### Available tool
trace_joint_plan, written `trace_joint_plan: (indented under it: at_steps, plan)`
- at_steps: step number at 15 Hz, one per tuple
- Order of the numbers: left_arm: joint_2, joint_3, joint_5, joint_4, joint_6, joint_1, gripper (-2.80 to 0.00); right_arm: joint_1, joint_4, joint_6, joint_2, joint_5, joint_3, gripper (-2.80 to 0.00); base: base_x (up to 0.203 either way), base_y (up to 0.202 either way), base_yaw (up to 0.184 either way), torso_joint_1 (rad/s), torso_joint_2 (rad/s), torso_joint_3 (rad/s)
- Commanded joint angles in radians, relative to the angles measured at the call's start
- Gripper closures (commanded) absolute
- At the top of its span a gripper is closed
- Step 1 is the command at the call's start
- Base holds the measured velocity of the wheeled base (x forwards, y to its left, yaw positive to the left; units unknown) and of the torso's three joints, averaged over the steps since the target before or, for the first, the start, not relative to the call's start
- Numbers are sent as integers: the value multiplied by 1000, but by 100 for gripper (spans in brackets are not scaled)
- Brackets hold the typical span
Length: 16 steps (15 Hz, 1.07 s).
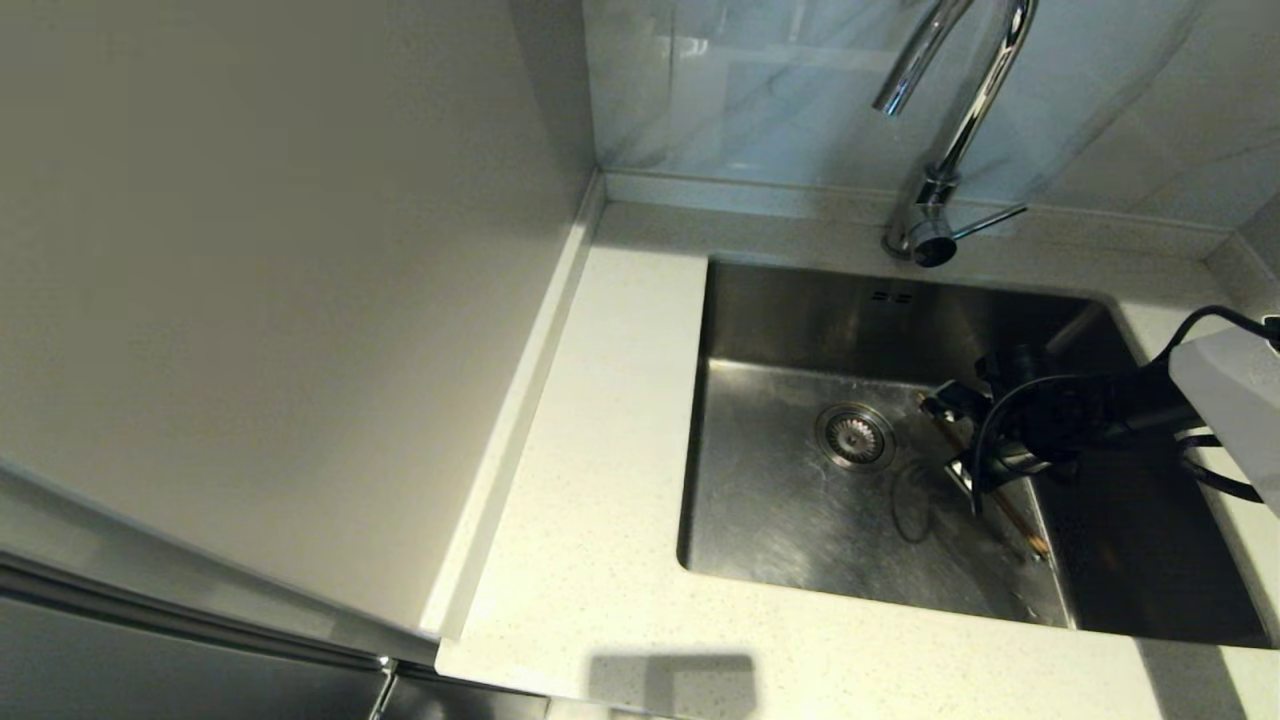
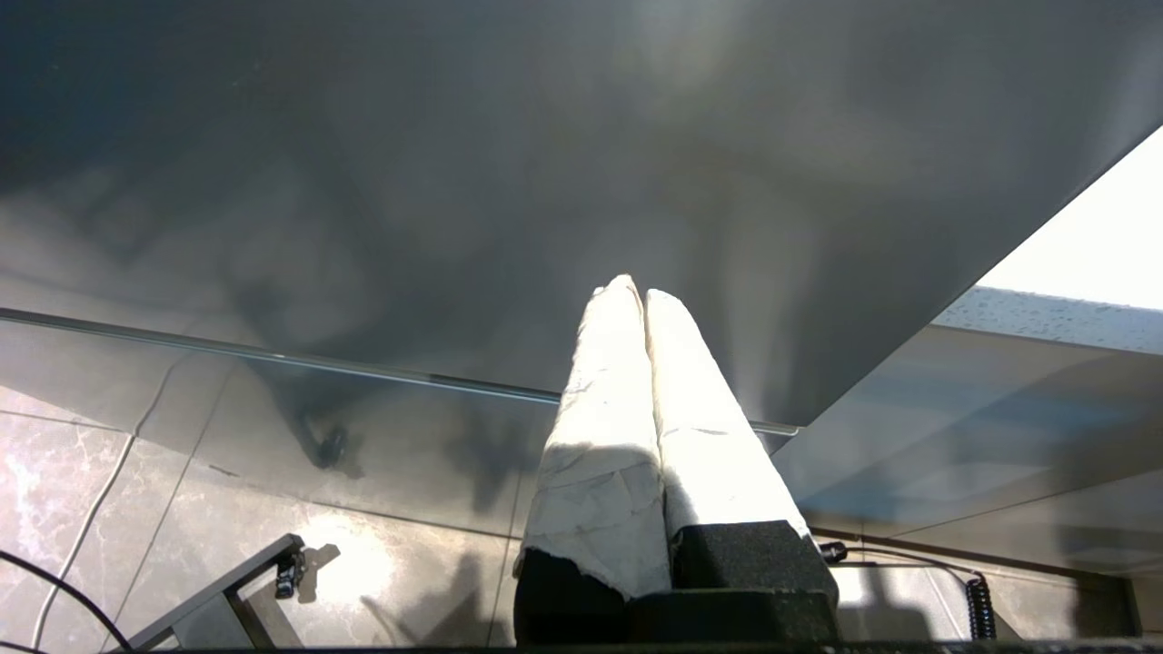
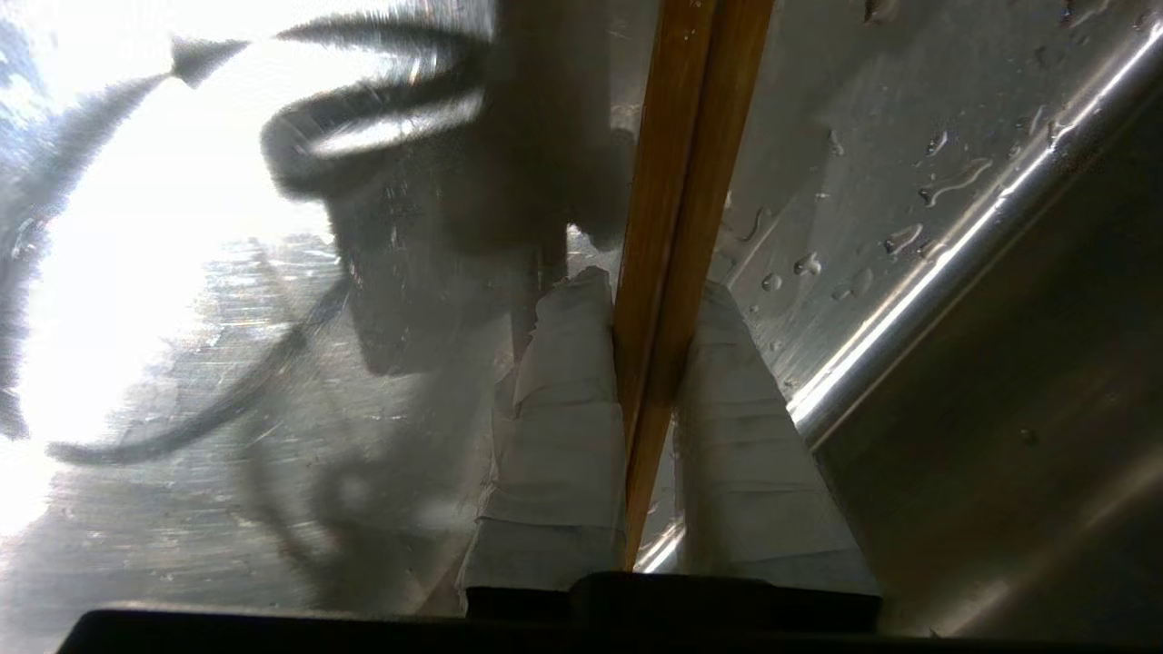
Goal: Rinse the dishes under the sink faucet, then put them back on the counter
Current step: Put the chopsticks into the sink
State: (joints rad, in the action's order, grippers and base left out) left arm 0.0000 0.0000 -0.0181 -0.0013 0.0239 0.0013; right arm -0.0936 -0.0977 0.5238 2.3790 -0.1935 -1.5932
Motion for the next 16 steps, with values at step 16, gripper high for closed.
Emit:
trace_joint_plan:
  at_steps: [16]
  plan:
    - [-3,0,0,0,1,0,0,-46,-74,2,-393,15,79,-280,0,0,0,0,0,0]
